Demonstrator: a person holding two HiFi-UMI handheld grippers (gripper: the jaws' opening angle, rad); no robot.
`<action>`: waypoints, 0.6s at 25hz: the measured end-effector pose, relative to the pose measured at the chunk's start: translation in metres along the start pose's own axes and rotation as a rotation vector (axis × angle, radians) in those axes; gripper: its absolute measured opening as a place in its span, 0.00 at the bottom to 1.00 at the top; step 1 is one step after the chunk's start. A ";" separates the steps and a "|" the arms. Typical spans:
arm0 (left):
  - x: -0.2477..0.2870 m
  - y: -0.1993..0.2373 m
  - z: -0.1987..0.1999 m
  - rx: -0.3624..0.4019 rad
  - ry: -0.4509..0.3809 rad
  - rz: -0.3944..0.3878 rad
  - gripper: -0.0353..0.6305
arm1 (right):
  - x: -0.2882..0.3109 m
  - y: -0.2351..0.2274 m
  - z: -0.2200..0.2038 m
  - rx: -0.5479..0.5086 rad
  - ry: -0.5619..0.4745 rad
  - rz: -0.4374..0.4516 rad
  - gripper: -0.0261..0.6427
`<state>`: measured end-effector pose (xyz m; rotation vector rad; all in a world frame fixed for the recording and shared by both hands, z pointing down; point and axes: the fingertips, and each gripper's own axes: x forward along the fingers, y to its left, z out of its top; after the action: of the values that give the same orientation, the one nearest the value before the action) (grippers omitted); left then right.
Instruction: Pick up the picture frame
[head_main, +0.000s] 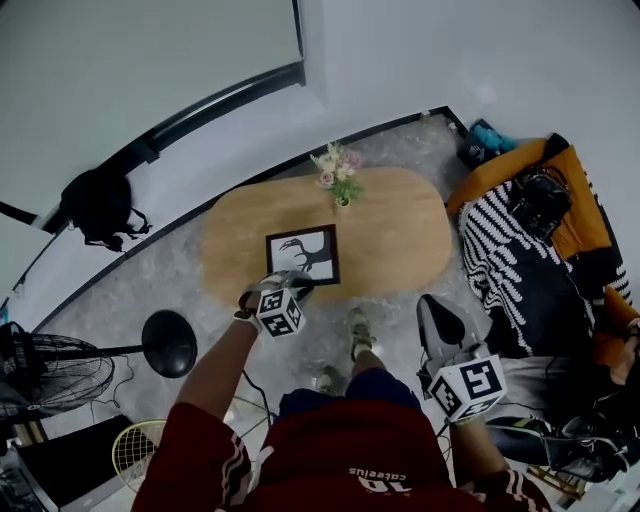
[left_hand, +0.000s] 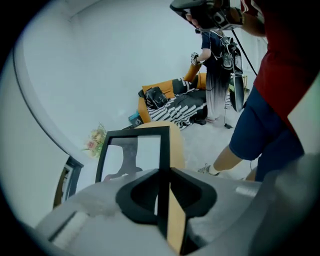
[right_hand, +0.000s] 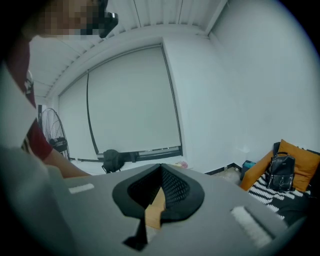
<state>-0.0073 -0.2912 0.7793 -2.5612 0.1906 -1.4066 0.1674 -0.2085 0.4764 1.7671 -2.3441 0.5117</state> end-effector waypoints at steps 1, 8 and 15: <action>-0.009 0.002 0.004 -0.012 -0.016 0.023 0.17 | -0.001 0.003 0.001 -0.005 -0.002 0.006 0.04; -0.077 0.017 0.034 -0.111 -0.155 0.175 0.17 | -0.003 0.021 0.017 -0.040 -0.042 0.043 0.04; -0.165 0.035 0.067 -0.307 -0.372 0.302 0.17 | -0.013 0.046 0.045 -0.069 -0.097 0.068 0.04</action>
<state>-0.0390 -0.2813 0.6012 -2.8224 0.7421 -0.8307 0.1303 -0.2021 0.4222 1.7243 -2.4619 0.3576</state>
